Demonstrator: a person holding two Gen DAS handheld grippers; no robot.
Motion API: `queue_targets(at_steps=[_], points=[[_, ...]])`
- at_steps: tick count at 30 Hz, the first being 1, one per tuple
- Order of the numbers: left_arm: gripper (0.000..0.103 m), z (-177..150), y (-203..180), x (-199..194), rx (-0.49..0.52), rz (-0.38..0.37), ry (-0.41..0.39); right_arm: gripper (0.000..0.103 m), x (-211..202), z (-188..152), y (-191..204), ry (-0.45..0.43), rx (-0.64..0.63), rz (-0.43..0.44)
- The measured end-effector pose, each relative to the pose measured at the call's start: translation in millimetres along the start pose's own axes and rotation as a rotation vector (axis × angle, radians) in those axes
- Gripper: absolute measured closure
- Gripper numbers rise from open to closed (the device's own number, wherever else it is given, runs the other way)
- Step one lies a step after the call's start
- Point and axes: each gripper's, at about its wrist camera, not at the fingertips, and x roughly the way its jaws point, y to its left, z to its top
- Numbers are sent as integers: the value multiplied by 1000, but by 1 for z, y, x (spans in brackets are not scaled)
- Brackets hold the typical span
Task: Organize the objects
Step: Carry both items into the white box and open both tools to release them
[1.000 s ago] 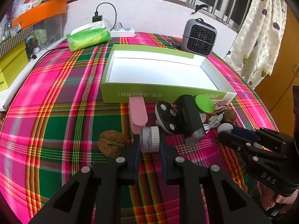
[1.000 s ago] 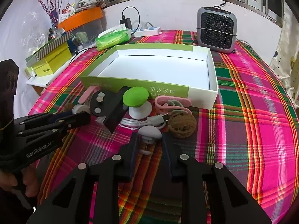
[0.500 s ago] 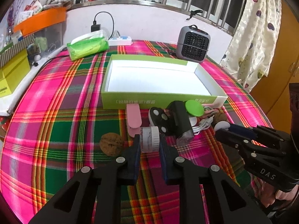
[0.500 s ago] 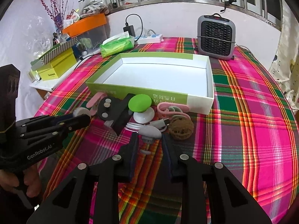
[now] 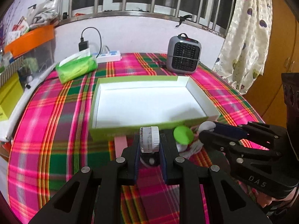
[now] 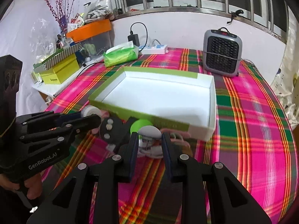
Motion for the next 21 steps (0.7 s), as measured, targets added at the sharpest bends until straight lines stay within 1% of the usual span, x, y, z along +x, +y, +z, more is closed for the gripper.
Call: queue_targets(at_steps=[9,15,21], points=[[86,26,-3,16,22,-15,-25,77,14,22,-10,-13,-4,-15],[86,38,0,35,21,-28,-12,77,30,32,-17,9,-2,-13],[86,41,3,50,15,-37,9,77,44,37,-20,25,-5,-8]])
